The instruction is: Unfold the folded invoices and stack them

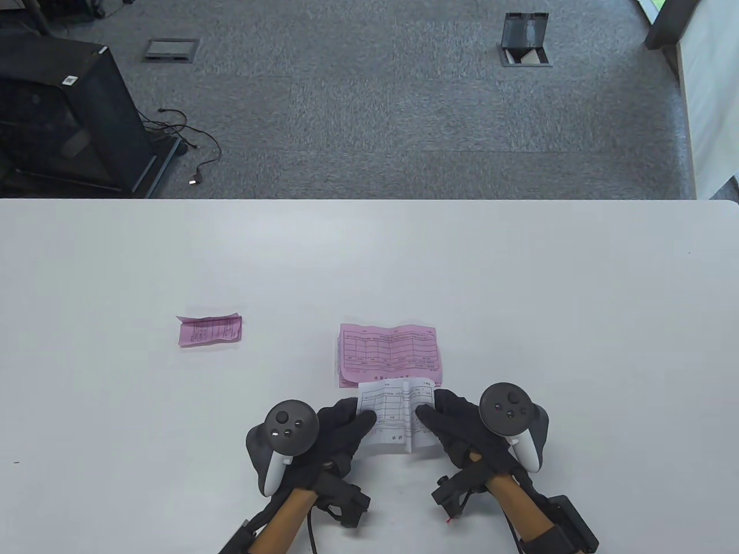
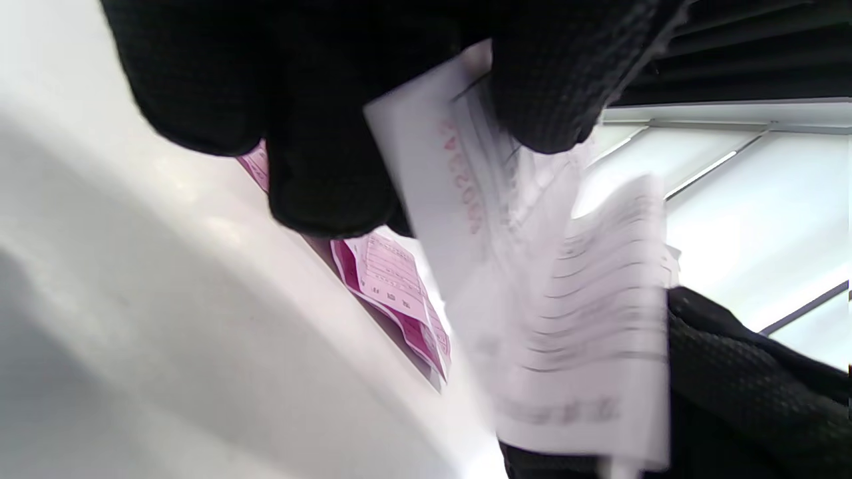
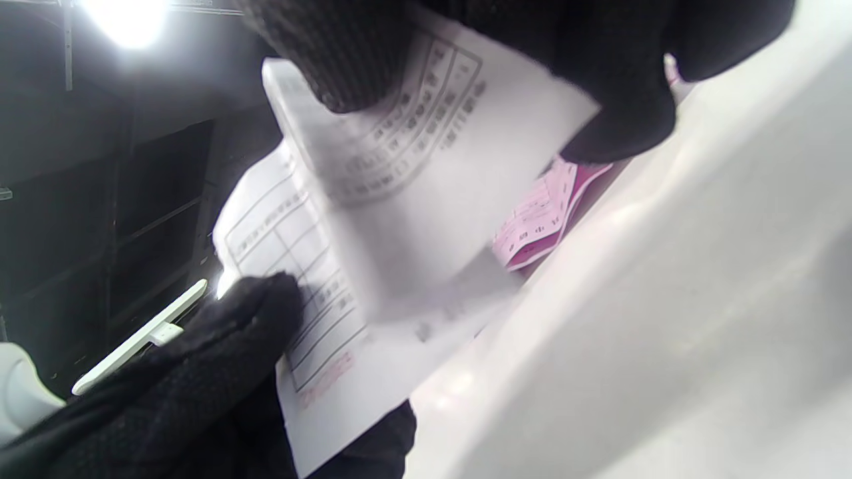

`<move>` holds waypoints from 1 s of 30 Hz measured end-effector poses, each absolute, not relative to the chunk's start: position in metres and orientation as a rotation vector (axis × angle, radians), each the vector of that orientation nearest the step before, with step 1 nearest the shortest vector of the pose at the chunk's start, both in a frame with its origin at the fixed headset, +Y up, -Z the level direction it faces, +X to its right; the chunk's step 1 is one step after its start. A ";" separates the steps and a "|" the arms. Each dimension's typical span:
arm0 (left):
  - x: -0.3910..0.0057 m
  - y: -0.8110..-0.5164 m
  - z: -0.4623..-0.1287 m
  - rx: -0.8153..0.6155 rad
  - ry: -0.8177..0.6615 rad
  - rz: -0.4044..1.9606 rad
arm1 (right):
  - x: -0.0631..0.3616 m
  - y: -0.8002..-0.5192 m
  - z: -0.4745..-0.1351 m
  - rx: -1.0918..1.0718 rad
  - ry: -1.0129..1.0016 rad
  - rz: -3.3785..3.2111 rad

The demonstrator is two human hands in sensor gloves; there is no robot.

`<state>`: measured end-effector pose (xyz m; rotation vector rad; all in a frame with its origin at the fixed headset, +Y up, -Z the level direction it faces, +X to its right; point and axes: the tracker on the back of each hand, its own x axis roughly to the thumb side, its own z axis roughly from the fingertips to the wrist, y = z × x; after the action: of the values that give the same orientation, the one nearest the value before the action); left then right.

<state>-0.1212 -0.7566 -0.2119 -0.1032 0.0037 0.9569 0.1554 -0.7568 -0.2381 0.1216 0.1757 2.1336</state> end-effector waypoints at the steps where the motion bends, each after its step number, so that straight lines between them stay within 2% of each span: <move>1: -0.124 -0.757 -0.212 -0.106 0.015 0.951 | 0.157 -0.755 -0.238 0.117 0.168 2.152; 8: -0.139 -0.757 -0.215 -0.147 0.069 0.879 | 0.168 -0.749 -0.239 0.101 0.136 2.395; 17: -0.136 -0.761 -0.217 -0.228 0.096 0.761 | 0.167 -0.752 -0.237 0.093 0.148 2.555; 22: -0.124 -0.763 -0.217 -0.274 0.075 0.500 | 0.160 -0.761 -0.236 0.091 0.222 2.693; 30: -0.089 -0.766 -0.212 -0.209 0.009 0.032 | 0.146 -0.765 -0.232 0.101 0.161 2.924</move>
<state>-0.0895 -0.7660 -0.2124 -0.2085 0.0094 0.0325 0.1458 -0.7646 -0.2317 0.1008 0.1608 2.9243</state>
